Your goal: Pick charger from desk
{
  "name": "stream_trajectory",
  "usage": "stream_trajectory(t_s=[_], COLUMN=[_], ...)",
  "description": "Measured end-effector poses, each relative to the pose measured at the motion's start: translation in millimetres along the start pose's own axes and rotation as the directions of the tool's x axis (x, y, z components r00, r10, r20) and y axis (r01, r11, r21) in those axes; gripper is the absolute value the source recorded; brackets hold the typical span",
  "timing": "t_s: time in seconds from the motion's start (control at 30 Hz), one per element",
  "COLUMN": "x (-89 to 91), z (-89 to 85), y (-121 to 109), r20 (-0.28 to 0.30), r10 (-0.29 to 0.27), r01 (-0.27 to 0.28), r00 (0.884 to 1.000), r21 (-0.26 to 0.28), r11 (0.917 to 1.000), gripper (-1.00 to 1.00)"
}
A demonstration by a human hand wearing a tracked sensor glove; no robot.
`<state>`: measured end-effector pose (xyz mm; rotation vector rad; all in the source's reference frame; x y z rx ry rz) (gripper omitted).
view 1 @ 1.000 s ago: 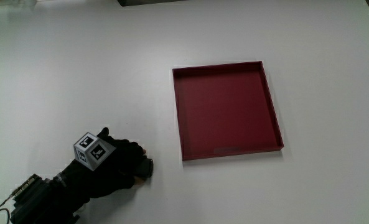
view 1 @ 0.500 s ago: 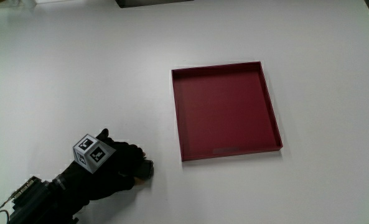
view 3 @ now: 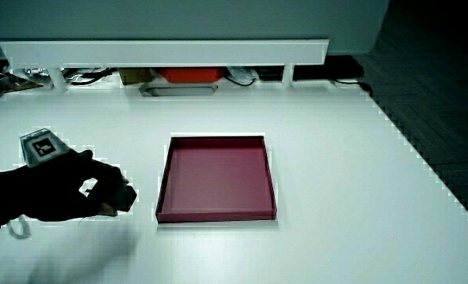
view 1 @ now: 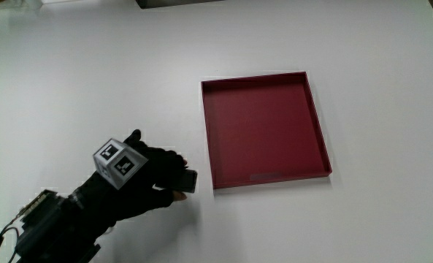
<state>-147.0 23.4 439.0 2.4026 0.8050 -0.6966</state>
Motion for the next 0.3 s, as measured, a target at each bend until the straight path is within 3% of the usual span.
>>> stream_trajectory(t_s=[0.03, 0.07, 0.1, 0.13, 0.17, 0.2, 0.23, 0.3], x=[0.5, 1.7, -10.1, -5.4, -6.9, 3.6, 4.5, 4.3], z=[0.0, 0.5, -11.2, -6.7, -8.1, 2.4, 3.6, 3.4], y=[3.9, 7.3, 11.8, 15.5, 19.3, 22.4, 25.8, 34.6], r20=[0.008, 0.017, 0.114, 0.088, 0.122, 0.04, 0.044, 0.067], r10=[-0.03, -0.018, -0.049, -0.037, 0.008, -0.03, -0.018, -0.046], r01=[0.029, 0.018, 0.046, 0.036, -0.006, 0.029, 0.018, 0.044], r00=[1.0, 1.0, 0.992, 0.995, 0.993, 0.999, 0.999, 0.997], r21=[0.019, 0.005, 0.036, 0.021, -0.017, 0.021, 0.007, 0.031], r11=[0.9994, 0.9998, 0.9983, 0.9992, 0.9998, 0.9993, 0.9998, 0.9985], gripper=[1.0, 1.0, 1.0, 1.0, 1.0, 1.0, 1.0, 1.0])
